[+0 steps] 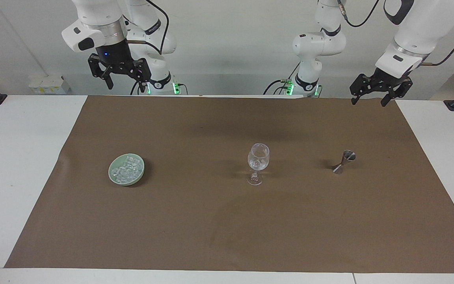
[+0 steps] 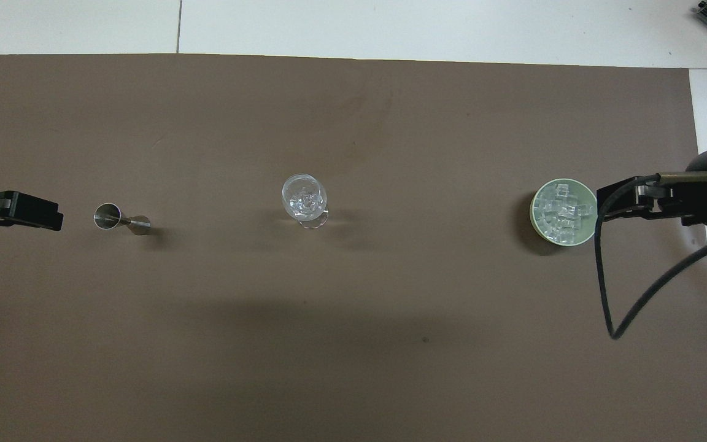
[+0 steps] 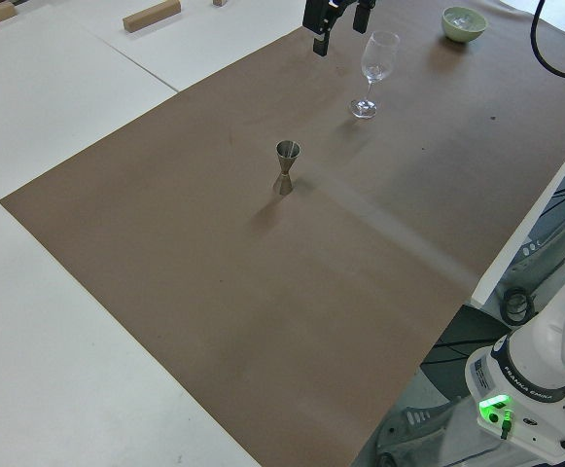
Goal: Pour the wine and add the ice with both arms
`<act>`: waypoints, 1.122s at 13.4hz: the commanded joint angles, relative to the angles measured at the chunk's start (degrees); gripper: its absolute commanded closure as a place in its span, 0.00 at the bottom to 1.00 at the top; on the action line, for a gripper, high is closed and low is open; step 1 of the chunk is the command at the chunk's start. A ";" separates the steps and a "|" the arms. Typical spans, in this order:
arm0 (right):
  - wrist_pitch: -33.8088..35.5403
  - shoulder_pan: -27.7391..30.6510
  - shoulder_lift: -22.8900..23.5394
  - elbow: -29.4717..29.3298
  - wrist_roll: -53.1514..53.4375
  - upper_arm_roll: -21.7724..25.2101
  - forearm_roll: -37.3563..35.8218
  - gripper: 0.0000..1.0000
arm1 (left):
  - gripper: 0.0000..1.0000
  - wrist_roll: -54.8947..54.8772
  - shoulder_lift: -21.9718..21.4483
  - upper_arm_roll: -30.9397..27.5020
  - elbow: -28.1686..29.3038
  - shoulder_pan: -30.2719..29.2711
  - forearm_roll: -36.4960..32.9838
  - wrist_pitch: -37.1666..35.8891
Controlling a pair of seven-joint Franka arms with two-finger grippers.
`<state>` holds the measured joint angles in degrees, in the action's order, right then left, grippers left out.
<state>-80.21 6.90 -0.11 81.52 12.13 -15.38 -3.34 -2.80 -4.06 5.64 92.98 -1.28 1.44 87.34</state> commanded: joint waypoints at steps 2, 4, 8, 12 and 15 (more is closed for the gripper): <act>-0.38 -2.76 -3.32 3.82 -3.95 5.09 1.40 0.00 | 0.00 -0.01 -1.21 0.24 1.15 -0.47 -1.00 0.03; -0.38 -5.29 -3.49 4.52 -5.19 7.98 1.40 0.00 | 0.00 -0.01 -1.21 0.24 1.15 -0.47 -1.00 0.03; -0.47 -7.77 -3.41 4.96 -5.19 10.19 1.32 0.00 | 0.00 -0.01 -1.21 0.24 1.15 -0.47 -1.00 0.03; -1.00 -7.25 -3.41 5.49 -5.28 10.11 1.40 0.00 | 0.00 -0.01 -1.21 0.24 1.15 -0.47 -1.00 0.03; -1.43 -5.94 -3.41 5.66 -6.15 10.19 2.37 0.00 | 0.00 -0.01 -1.21 0.24 1.15 -0.47 -1.00 0.03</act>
<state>-80.29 -0.43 -1.97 85.04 8.33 -5.52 -2.79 -2.80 -4.06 5.64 92.98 -1.28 1.44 87.34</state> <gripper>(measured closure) 0.000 0.000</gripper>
